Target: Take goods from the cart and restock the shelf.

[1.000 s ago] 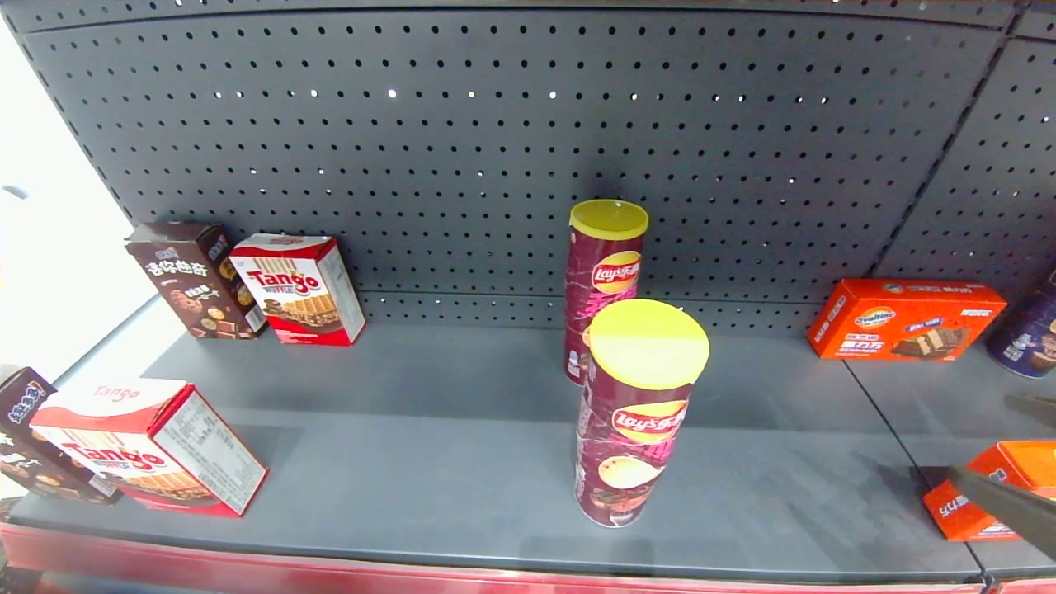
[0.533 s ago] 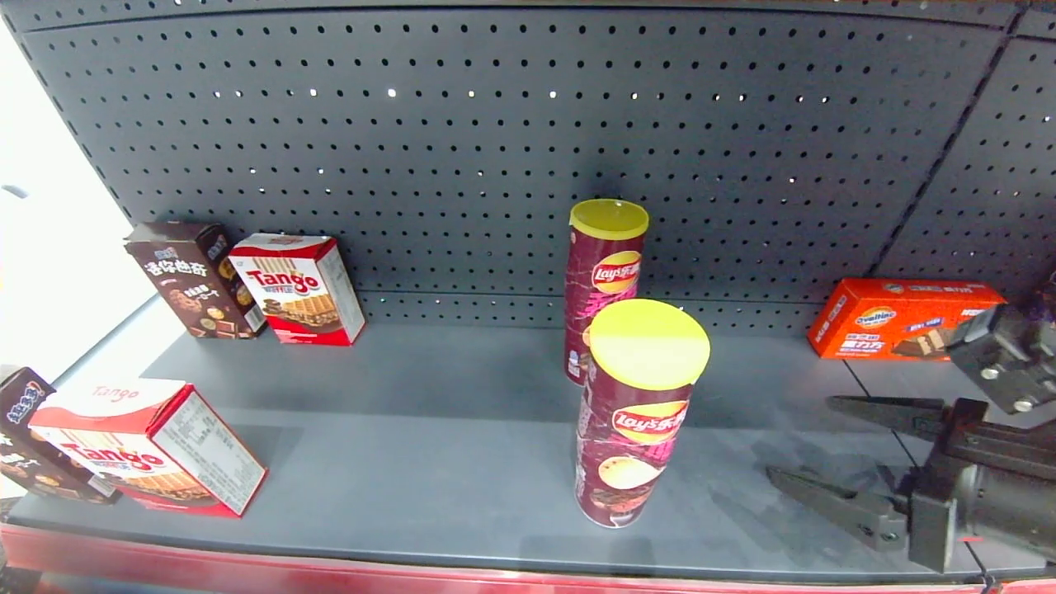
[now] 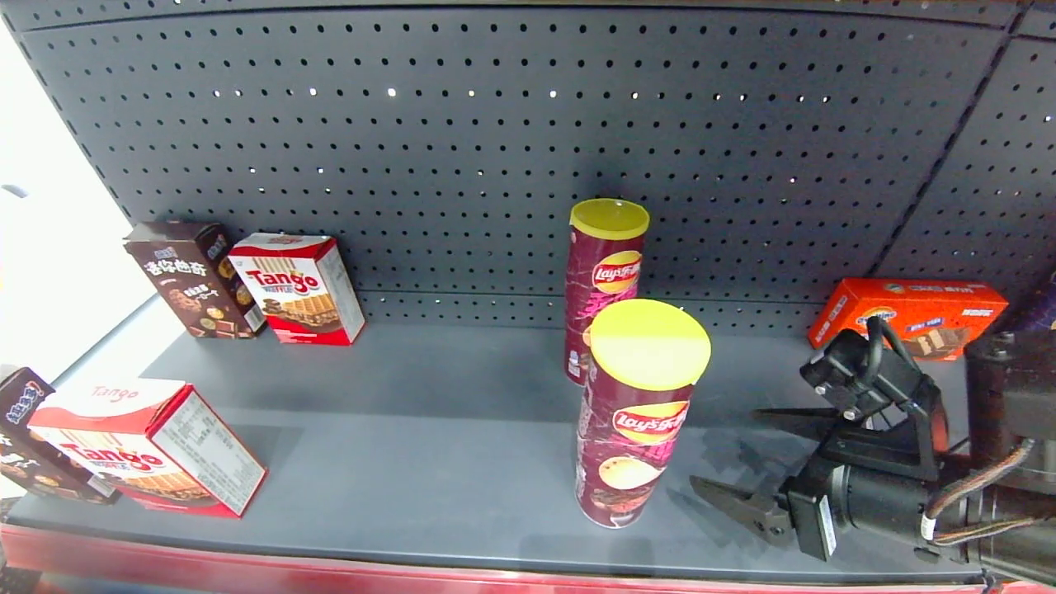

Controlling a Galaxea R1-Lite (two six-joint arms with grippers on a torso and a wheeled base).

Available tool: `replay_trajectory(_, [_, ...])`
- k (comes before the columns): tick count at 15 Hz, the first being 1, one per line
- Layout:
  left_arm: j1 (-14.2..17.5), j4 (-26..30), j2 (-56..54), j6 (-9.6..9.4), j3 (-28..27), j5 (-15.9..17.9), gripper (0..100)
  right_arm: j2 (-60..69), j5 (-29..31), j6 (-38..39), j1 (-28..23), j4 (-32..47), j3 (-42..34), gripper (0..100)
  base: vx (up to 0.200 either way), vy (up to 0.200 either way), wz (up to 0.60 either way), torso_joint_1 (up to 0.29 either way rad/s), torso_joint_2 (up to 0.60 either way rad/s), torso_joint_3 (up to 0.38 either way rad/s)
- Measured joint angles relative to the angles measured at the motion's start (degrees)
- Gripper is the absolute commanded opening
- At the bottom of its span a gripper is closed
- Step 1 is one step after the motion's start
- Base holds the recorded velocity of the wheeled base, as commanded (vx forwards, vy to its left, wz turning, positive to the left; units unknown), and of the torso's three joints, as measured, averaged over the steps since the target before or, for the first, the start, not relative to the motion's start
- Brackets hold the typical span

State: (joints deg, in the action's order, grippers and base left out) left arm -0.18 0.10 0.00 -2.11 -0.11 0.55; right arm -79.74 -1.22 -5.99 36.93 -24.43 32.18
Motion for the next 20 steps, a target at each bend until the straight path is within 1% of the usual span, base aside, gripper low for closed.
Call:
replay_trajectory(12, [0.0, 0.0, 0.0, 0.09, -0.1, 0.0, 100, -6.1, 0.0, -0.1, 1.6, -0.2, 3.8, 100, 0.000, 0.000, 0.00, 0.000, 0.00, 0.000])
replay_trajectory(20, [0.0, 0.0, 0.0, 0.11, 0.0, 0.0, 100, -6.3, 0.0, -0.1, 0.8, -0.2, 4.1, 100, 0.000, 0.000, 0.00, 0.000, 0.00, 0.000])
